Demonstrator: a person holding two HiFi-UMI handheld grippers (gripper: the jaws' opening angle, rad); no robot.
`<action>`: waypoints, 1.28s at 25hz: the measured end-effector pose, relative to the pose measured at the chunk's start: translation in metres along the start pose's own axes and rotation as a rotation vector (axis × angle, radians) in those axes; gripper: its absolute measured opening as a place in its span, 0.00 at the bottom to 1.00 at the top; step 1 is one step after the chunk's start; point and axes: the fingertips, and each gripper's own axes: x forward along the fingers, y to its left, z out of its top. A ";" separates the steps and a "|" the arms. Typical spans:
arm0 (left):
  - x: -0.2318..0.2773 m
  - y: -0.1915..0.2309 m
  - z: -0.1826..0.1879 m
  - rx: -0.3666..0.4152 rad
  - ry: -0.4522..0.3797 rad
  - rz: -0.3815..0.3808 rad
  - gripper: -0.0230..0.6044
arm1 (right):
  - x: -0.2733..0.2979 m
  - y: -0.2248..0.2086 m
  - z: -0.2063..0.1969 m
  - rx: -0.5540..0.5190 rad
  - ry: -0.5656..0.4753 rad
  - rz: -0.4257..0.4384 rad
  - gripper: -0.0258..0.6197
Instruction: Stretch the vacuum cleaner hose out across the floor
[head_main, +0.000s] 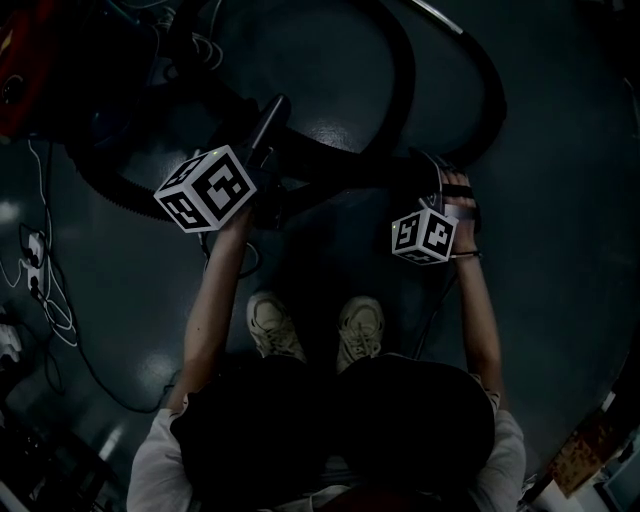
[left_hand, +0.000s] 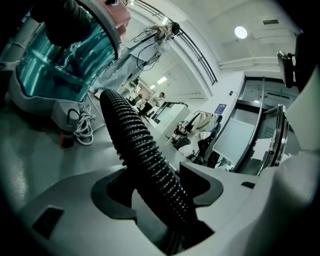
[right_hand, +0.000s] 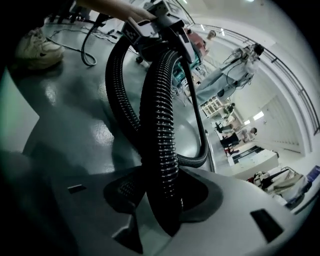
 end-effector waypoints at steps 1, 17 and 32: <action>0.001 -0.001 0.001 -0.006 -0.013 -0.002 0.44 | 0.000 0.000 -0.001 0.029 0.021 0.025 0.31; -0.031 -0.005 0.031 -0.035 -0.100 0.028 0.47 | -0.008 -0.021 0.023 0.445 0.089 0.096 0.33; -0.058 -0.027 0.028 0.363 -0.013 0.090 0.47 | -0.011 -0.056 0.026 0.548 0.111 0.098 0.34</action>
